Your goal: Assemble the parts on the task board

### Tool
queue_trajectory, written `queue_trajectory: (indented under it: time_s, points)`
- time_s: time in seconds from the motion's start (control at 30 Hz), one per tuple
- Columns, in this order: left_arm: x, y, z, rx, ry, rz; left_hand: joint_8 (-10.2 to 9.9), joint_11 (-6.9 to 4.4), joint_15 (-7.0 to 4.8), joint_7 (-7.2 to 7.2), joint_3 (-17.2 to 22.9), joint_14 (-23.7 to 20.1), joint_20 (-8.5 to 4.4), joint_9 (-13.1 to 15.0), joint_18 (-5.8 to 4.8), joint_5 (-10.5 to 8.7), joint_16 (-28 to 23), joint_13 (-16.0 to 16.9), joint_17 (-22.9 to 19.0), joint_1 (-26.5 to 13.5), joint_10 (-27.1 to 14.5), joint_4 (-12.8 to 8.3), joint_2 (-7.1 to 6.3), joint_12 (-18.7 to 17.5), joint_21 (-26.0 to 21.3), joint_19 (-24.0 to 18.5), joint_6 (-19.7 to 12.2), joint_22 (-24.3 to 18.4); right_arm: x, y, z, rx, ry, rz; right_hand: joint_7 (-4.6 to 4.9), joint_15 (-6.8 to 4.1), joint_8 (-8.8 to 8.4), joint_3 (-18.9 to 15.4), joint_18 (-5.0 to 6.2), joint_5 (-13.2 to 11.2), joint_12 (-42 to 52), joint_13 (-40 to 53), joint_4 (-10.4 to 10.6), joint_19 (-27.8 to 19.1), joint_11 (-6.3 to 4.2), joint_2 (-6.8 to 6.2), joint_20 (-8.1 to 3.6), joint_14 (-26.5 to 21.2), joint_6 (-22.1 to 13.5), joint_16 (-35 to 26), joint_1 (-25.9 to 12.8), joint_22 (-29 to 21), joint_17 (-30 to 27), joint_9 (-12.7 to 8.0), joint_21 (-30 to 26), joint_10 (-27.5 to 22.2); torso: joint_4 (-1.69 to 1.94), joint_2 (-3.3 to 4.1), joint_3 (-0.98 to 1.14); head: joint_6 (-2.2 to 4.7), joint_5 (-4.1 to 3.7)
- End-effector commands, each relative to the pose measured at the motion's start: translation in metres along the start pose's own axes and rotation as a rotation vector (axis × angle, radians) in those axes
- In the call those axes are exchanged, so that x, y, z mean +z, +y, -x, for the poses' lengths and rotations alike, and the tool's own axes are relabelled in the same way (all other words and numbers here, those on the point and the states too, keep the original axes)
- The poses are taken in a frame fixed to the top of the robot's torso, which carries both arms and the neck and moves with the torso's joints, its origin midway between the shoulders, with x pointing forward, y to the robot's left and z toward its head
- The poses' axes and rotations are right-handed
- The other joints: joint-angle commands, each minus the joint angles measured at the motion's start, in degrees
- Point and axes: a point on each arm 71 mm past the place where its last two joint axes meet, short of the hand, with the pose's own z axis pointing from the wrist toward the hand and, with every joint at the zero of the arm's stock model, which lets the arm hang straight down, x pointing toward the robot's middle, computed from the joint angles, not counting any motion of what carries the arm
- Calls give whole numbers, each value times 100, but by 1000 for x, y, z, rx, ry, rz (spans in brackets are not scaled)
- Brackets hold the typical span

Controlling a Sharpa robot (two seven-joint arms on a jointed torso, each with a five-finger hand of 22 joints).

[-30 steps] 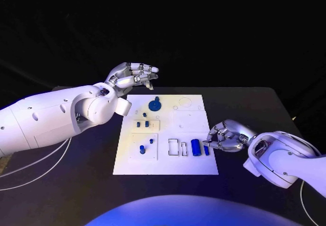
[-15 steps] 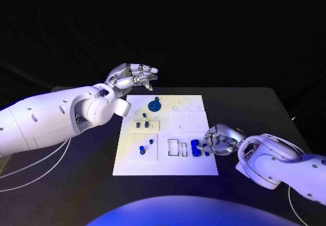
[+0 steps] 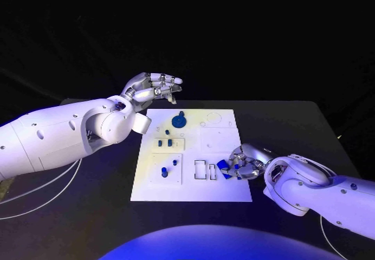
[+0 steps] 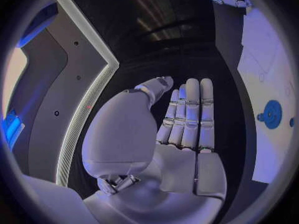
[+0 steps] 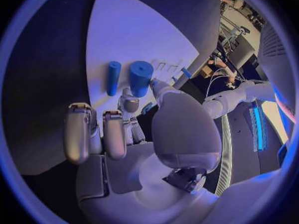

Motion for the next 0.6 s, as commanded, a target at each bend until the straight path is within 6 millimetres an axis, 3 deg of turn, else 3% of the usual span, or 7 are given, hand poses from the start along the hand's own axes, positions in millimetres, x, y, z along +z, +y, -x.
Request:
queue_trajectory:
  time_s: [0.03, 0.43, 0.6]
  points:
    - [0, -1, -3, -7, 22, -4, -22, -9, 16, -10, -42, -41, 24, 9, 73, 26, -13, 2, -8, -20, -42, 1, 10, 30, -38, 5, -29, -7, 2, 0, -3, -43, 14, -5, -14, -28, 42, -34, -74, -41, 43, 18, -7, 130, -1, 3, 20, 310, 3, 5, 60, 1011, -2, 11, -12, 40, 0, 1, -1, -10, 10]
    - [-1, -1, -2, -7, 22, -1, -22, -6, 20, -6, -47, -42, 26, 11, 71, 26, -12, 2, -9, -34, -45, 12, 13, 32, -43, 5, -29, -10, 4, -1, -13, -97, 65, -24, -34, -41, 92, -79, -83, -40, 57, 64, -26, 146, -19, 29, 13, 316, 61, 22, 177, 1034, 36, 55, 30, 45, -1, 0, -7, -44, 38]
    - [-1, -1, -1, -6, 20, -2, -22, -4, 22, -5, -48, -42, 27, 12, 71, 26, -12, 2, -9, -41, -46, 19, 17, 34, -45, 6, -28, -11, 3, 2, -12, -76, 28, 0, -102, -91, 192, 29, -113, -90, 298, 365, -83, 204, -82, 218, -26, 336, 236, 63, 552, 1100, 120, 130, 165, 242, -2, -3, -8, -42, 46]
